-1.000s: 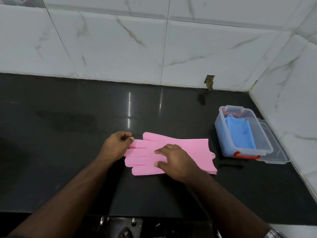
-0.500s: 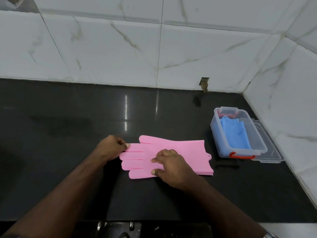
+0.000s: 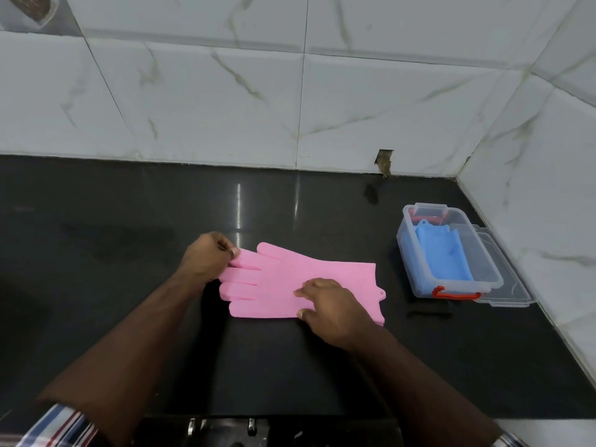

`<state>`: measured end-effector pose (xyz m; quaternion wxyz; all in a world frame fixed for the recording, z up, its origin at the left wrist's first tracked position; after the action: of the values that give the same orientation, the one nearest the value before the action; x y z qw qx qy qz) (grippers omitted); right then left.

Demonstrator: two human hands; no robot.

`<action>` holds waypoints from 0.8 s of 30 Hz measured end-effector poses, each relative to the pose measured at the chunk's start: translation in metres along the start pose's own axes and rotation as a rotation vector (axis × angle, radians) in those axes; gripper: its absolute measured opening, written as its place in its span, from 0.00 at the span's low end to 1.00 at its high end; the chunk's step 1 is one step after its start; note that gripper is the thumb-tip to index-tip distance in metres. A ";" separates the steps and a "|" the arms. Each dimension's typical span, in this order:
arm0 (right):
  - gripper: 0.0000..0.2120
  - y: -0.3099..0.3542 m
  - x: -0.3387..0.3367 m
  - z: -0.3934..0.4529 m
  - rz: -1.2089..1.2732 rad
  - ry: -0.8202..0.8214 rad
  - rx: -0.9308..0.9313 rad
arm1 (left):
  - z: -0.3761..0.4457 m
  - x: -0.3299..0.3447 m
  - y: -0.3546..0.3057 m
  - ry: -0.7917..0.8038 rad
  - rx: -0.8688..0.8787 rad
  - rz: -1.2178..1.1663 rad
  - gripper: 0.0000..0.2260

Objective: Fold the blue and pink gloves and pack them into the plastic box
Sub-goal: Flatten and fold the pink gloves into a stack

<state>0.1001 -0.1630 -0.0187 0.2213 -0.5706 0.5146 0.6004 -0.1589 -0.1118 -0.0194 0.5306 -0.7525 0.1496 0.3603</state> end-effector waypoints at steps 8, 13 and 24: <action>0.14 -0.059 -0.034 -0.019 0.161 -0.227 0.329 | -0.008 0.003 -0.010 -0.076 0.206 0.216 0.06; 0.19 -0.092 -0.048 -0.025 0.161 -0.207 0.538 | -0.048 0.047 -0.049 0.176 0.499 0.426 0.22; 0.38 -0.059 -0.031 -0.002 -0.092 0.163 0.209 | -0.047 0.072 -0.047 0.545 0.478 0.887 0.46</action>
<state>0.1595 -0.1330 -0.0117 0.2641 -0.6144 0.5639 0.4845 -0.0622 -0.1248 -0.0287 0.4264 -0.5425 0.6598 0.2974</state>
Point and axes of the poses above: each hand's wrist, its own z-axis towards the middle knuckle, its own x-axis out of the palm, y = z × x, the point moved 6 cm from there along z, towards the middle knuckle, and after that the axes turned 2 degrees about -y, right-handed, at the moved point
